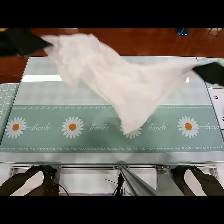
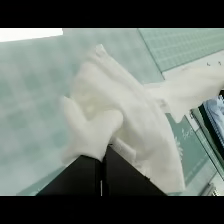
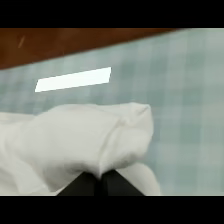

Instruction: Fold the shirts.

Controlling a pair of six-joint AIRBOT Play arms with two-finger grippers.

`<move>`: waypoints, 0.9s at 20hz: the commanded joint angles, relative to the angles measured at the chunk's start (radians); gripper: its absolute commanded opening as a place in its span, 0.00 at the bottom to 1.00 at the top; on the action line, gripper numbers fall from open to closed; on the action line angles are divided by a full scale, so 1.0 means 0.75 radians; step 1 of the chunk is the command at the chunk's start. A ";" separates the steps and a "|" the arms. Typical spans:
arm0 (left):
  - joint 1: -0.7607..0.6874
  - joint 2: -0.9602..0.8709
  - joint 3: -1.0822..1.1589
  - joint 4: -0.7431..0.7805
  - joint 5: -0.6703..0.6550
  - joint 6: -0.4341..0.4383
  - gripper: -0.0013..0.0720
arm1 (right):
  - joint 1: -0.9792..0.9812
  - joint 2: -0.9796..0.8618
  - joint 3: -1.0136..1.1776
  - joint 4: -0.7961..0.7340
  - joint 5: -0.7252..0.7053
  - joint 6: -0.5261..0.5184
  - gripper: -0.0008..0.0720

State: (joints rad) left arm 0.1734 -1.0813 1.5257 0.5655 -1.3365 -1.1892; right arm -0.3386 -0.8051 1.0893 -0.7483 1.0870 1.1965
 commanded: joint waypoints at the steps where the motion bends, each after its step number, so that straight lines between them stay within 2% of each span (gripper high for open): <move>1: 0.085 0.069 0.233 0.004 -0.032 -0.089 0.05 | -0.036 0.045 0.247 -0.104 0.039 0.099 0.05; 6: 0.132 0.147 0.243 0.004 -0.269 -0.126 0.05 | -0.036 0.045 0.520 -0.167 0.092 0.140 0.05; 9: 0.126 0.229 0.244 0.002 -0.292 -0.167 0.05 | -0.036 0.045 0.747 -0.186 0.090 0.182 0.05; 12: 0.126 0.315 0.243 0.003 -0.311 -0.213 0.05 | -0.037 0.044 0.965 -0.315 0.088 0.244 0.05; 15: 0.126 0.342 0.219 0.055 -0.431 -0.286 0.05 | -0.036 0.044 1.064 -0.502 0.105 0.291 0.05; 16: 0.126 0.346 0.190 0.092 -0.466 -0.293 0.05 | -0.036 0.035 1.064 -0.543 0.149 0.291 0.05; 18: 0.126 0.353 0.086 0.145 -0.499 -0.315 0.05 | -0.034 -0.030 1.064 -0.533 0.352 0.239 0.05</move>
State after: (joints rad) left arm 0.2665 -0.8330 1.6554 0.6167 -1.6466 -1.3846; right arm -0.3649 -0.7910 1.8526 -1.0859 1.2110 1.3891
